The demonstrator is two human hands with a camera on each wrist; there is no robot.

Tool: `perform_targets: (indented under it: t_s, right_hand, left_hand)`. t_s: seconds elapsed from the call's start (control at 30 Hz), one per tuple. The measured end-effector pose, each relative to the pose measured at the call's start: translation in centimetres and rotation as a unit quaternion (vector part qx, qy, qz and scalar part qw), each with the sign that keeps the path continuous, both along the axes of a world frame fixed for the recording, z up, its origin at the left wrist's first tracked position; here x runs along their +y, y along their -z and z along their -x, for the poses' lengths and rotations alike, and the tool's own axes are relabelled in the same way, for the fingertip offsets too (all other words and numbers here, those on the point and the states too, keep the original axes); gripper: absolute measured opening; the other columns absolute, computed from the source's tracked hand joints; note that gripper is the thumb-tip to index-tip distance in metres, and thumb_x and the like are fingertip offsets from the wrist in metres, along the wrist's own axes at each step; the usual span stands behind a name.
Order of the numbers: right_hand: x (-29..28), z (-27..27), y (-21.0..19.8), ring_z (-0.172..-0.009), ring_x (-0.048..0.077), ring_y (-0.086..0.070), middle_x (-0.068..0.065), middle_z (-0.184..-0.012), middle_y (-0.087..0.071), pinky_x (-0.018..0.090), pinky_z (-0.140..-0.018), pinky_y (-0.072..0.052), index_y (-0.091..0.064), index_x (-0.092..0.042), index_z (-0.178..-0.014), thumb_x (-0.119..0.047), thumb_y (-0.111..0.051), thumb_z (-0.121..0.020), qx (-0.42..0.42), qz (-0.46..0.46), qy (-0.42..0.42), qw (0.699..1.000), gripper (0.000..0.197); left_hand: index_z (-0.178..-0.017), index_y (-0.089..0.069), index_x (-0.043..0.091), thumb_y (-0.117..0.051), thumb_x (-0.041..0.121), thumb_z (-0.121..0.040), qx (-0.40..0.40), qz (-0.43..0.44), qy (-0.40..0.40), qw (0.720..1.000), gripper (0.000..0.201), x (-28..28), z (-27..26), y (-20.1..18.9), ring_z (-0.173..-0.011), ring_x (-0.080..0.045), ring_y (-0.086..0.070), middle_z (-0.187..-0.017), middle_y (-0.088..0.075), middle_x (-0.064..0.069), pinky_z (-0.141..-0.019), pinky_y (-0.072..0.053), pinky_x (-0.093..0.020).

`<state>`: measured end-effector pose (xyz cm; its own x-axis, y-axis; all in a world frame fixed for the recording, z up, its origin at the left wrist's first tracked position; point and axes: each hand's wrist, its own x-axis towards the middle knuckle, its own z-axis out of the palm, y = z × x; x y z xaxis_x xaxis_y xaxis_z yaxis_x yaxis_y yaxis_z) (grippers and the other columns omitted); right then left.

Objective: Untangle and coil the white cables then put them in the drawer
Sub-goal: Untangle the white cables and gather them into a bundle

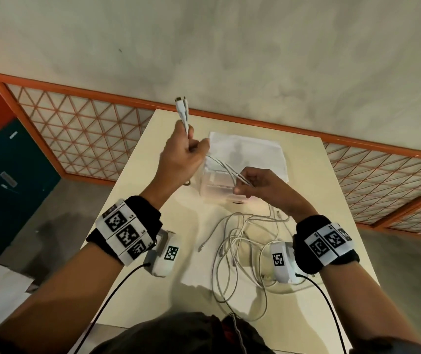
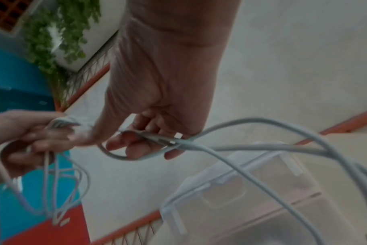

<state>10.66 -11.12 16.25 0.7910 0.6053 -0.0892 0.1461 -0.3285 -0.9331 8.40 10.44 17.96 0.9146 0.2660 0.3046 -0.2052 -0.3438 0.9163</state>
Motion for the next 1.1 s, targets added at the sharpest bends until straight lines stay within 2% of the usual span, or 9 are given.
perform_targets:
  t_s: [0.17, 0.27, 0.4, 0.53, 0.6, 0.67, 0.8, 0.93, 1.1]
  right_hand:
    - [-0.5, -1.0, -0.7, -0.084, 0.005, -0.056, 0.002, -0.096, -0.053, 0.017, -0.082, -0.045, -0.06, -0.015, -0.086, -0.003, -0.068, -0.082, -0.062, 0.0, 0.031, 0.998, 0.015]
    - [-1.0, -1.2, -0.4, -0.08, 0.005, -0.059, 0.004, -0.092, -0.061, 0.019, -0.074, -0.047, -0.053, -0.012, -0.093, -0.003, -0.061, -0.088, -0.066, -0.001, 0.041, 0.997, 0.013]
    - [-1.6, -1.2, 1.6, -0.074, 0.007, -0.062, 0.009, -0.078, -0.066, 0.017, -0.076, -0.046, -0.053, -0.004, -0.096, -0.012, -0.049, -0.096, -0.051, 0.04, 0.008, 0.998, 0.009]
    - [-3.0, -1.4, 5.5, -0.088, 0.009, -0.059, 0.003, -0.087, -0.063, 0.024, -0.086, -0.042, -0.061, -0.017, -0.082, -0.021, -0.042, -0.1, -0.045, 0.179, -0.014, 0.983, 0.027]
    - [-3.5, -1.6, 6.2, -0.091, 0.017, -0.059, 0.0, -0.086, -0.064, 0.028, -0.088, -0.04, -0.062, -0.017, -0.081, -0.024, -0.039, -0.1, -0.061, 0.216, 0.005, 0.974, 0.031]
    - [-3.4, -1.7, 5.6, -0.076, 0.01, -0.06, -0.002, -0.073, -0.063, 0.03, -0.082, -0.043, -0.056, -0.019, -0.076, -0.018, -0.037, -0.101, -0.095, 0.17, 0.045, 0.98, 0.032]
    - [-3.1, -1.8, 1.6, -0.055, -0.002, -0.054, -0.008, -0.068, -0.052, 0.015, -0.061, -0.044, -0.048, -0.018, -0.077, -0.021, -0.038, -0.101, -0.179, 0.11, 0.148, 0.966, 0.025]
    - [-2.7, -1.5, -2.1, -0.065, 0.01, -0.046, -0.007, -0.072, -0.047, 0.02, -0.061, -0.039, -0.052, -0.005, -0.093, -0.028, -0.036, -0.102, -0.261, 0.051, 0.201, 0.943, 0.029]
    - [-1.3, -0.3, -5.0, -0.053, -0.003, -0.045, -0.014, -0.055, -0.046, 0.009, -0.055, -0.032, -0.063, -0.006, -0.088, -0.023, -0.04, -0.101, -0.283, 0.076, 0.147, 0.945, 0.031]
  left_hand:
    - [-0.085, -0.037, 0.016, -0.056, 0.008, -0.088, -0.063, 0.089, -0.05, 0.993, 0.021, 0.1, -0.1, -3.2, -0.035, -0.003, -0.032, -0.043, -0.037, 0.013, -0.057, -0.046, -0.043]
    - [-0.077, -0.031, 0.024, -0.055, 0.008, -0.082, -0.117, 0.123, -0.071, 0.983, 0.029, 0.9, -0.1, -5.0, -0.041, -0.012, -0.032, -0.05, -0.036, 0.003, -0.047, -0.033, -0.03]
    - [-0.077, -0.029, 0.021, -0.05, -0.002, -0.083, -0.154, 0.194, -0.074, 0.966, 0.032, 1.8, -0.3, -6.3, -0.039, -0.008, -0.026, -0.051, -0.028, 0.002, -0.042, -0.026, -0.026]
    - [-0.077, -0.03, 0.022, -0.052, 0.005, -0.077, -0.159, 0.207, -0.112, 0.959, 0.028, 2.5, -0.5, -5.6, -0.042, -0.011, -0.025, -0.053, -0.028, 0.004, -0.046, -0.027, -0.028]
    - [-0.077, -0.032, 0.021, -0.052, 0.011, -0.077, -0.135, 0.168, -0.147, 0.965, 0.022, 2.5, -0.4, -4.4, -0.043, -0.011, -0.028, -0.053, -0.033, 0.004, -0.049, -0.031, -0.033]
    - [-0.085, -0.04, 0.013, -0.053, 0.017, -0.082, -0.09, 0.063, -0.193, 0.975, 0.014, 2.5, -0.3, -3.2, -0.045, -0.011, -0.035, -0.055, -0.039, 0.008, -0.053, -0.036, -0.036]
    - [-0.119, -0.046, -0.002, -0.051, 0.022, -0.09, 0.051, -0.158, -0.253, 0.953, 0.038, 3.0, 0.3, -0.2, -0.072, -0.027, -0.057, -0.081, -0.063, -0.008, -0.063, -0.032, -0.029]
    - [-0.111, -0.042, 0.0, -0.052, 0.022, -0.09, 0.155, -0.242, -0.179, 0.941, 0.032, 3.4, 0.8, 3.6, -0.088, -0.041, -0.06, -0.095, -0.064, -0.022, -0.069, -0.041, -0.042]
    - [-0.107, -0.044, 0.0, -0.056, 0.009, -0.087, 0.298, -0.241, -0.016, 0.923, 0.025, 4.6, 0.5, 6.7, -0.104, -0.039, -0.058, -0.111, -0.061, -0.025, -0.083, -0.045, -0.041]
